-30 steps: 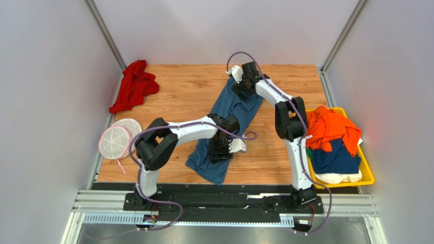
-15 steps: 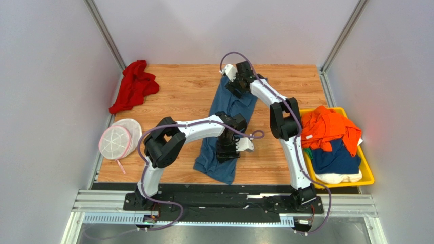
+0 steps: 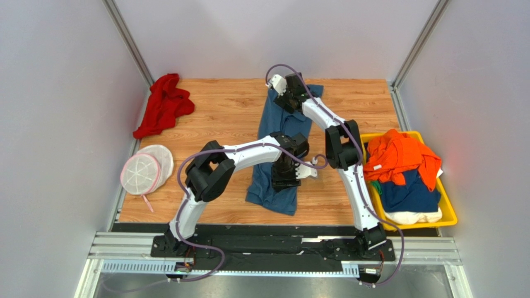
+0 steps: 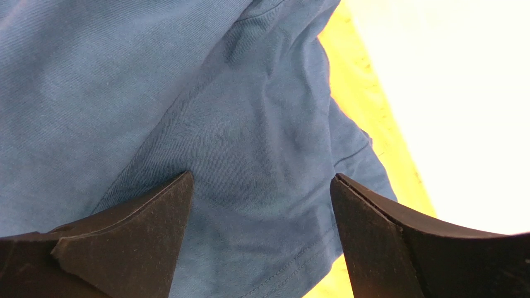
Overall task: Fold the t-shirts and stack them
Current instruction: Rotate the tshirt 70 degrees
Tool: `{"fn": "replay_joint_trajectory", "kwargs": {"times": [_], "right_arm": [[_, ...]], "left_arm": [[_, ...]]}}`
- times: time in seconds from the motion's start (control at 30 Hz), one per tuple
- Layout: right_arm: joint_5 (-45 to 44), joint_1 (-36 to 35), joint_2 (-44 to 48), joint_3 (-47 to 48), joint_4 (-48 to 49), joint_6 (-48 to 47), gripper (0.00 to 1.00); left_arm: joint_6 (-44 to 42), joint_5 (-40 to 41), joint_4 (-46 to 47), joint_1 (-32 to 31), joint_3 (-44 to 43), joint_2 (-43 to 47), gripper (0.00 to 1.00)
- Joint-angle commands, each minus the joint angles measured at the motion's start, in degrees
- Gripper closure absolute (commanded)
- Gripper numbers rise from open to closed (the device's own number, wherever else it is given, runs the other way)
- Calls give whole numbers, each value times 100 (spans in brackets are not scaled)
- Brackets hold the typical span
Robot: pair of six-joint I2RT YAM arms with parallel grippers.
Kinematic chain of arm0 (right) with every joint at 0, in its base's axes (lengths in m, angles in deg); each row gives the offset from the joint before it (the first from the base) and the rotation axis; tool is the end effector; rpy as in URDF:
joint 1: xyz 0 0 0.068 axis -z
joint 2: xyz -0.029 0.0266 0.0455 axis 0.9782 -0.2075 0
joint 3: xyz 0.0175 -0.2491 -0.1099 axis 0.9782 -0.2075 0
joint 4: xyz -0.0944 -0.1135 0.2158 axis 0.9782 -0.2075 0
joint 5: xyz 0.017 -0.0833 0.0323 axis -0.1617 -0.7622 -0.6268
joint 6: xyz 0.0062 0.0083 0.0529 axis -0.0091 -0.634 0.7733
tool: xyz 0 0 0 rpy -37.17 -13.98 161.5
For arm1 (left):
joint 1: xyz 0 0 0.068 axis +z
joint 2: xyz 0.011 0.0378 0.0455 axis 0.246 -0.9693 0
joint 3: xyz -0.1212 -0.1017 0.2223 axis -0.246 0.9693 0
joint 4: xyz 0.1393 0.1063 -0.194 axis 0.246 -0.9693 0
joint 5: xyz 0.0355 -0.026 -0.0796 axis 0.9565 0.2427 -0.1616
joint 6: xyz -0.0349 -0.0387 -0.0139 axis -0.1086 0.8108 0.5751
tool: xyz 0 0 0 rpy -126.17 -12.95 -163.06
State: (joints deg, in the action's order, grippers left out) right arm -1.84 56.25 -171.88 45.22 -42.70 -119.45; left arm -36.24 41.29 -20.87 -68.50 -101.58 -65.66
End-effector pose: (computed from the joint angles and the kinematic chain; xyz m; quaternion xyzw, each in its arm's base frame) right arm 0.5371 0.2086 0.1612 -0.4589 0.7814 -0.1466 0.3967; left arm 0.2382 -0.3448 0.1642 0.6808 0.7219 -0.1212 0.0267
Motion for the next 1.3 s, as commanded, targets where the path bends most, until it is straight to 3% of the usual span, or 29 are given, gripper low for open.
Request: {"fn": "replay_joint_trajectory", "kwargs": {"times": [0.0,0.5,1.27], "right_arm": [[-403,-2,-345,414,372,-322,13],[-667,33,-222,300,987,-279,12],[-491,-63,990,-834,856,-24,12]], "left_arm": [[-238,268,277,29,-364,-373,42],[-185,612,716,372,-902,-585,42],[211,717,584,135,-23,1076,41]]}}
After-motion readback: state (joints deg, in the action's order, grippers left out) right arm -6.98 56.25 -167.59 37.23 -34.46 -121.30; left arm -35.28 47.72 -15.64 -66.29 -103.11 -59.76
